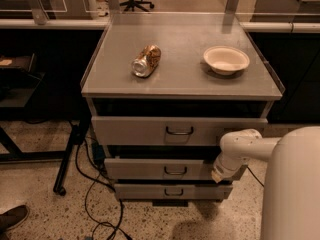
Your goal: Close middle drawer
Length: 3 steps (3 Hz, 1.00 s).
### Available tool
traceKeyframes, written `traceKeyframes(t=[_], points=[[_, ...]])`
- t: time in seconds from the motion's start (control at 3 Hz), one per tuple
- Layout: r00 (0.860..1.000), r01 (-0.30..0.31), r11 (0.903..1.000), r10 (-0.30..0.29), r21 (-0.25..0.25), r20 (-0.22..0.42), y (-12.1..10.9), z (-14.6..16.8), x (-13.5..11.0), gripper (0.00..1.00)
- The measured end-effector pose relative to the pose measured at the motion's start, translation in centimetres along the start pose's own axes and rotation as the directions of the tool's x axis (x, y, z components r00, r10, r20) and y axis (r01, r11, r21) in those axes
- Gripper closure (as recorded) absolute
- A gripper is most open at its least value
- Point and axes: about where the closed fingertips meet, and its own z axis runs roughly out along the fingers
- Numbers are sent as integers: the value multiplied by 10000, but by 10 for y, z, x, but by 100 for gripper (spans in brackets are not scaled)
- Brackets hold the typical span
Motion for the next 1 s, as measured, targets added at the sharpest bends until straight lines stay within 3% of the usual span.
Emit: traceKeyframes(t=[0.33, 0.67, 1.0], points=[[10000, 0, 10000, 0, 0, 0, 0, 0, 0, 14], [10000, 0, 10000, 0, -1, -1, 0, 0, 0, 0], [10000, 0, 10000, 0, -1, -1, 0, 0, 0, 0]])
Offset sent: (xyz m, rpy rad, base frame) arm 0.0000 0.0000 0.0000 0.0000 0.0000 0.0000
